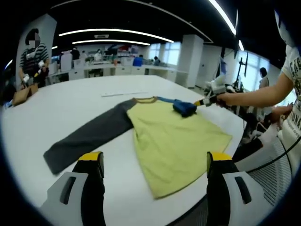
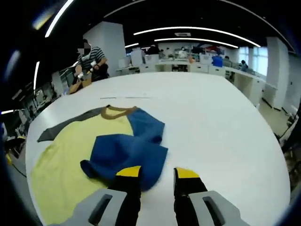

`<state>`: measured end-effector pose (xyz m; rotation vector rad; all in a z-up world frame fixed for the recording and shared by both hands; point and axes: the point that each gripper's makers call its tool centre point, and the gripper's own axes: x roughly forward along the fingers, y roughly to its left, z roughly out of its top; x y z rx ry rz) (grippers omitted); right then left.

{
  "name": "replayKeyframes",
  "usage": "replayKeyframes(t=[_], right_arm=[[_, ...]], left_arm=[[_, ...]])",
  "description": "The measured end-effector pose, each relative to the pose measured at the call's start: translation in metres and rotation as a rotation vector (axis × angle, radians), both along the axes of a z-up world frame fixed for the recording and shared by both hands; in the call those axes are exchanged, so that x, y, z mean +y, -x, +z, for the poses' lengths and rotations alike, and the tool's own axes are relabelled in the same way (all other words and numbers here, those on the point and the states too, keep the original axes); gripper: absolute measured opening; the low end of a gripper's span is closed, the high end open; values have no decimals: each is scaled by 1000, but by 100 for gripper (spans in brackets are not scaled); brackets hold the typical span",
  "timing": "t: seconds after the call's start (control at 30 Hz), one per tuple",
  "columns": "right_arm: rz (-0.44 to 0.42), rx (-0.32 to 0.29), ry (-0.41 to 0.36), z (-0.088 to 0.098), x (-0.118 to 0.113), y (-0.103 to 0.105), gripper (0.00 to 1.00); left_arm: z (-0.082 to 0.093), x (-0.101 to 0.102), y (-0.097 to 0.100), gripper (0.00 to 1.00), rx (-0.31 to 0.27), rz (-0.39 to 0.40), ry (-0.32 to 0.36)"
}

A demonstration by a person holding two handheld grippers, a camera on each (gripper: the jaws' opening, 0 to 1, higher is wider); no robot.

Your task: Fold the garment on the visible template until the final outline fits inside the template.

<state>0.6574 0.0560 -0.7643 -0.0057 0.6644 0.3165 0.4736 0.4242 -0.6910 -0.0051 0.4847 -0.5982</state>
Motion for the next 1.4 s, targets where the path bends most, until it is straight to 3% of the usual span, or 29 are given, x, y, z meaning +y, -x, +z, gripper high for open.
replayKeyframes(t=[0.23,0.53,0.63,0.7,0.8,0.93,1.2,1.4], right_arm=[[-6,35,23,-12,0,-2,21],[41,20,90,-18,5,-7,16],[-19,28,60,-21,0,-11,13],[1,16,104,-23,0,-14,11],[0,13,87,-24,5,-16,4],[-55,25,62,-27,3,-17,3],[-61,39,85,-30,6,-15,0],[-84,48,56,-30,5,-17,0]], left_arm=[[-1,4,0,87,1,-1,-18],[-4,7,0,85,10,-1,-38],[-4,9,0,85,10,2,-37],[-5,11,1,85,9,4,-35],[-6,12,2,84,11,7,-35],[-8,14,3,84,19,11,-34],[-9,10,3,82,24,0,-33],[-6,7,3,81,19,-2,-34]])
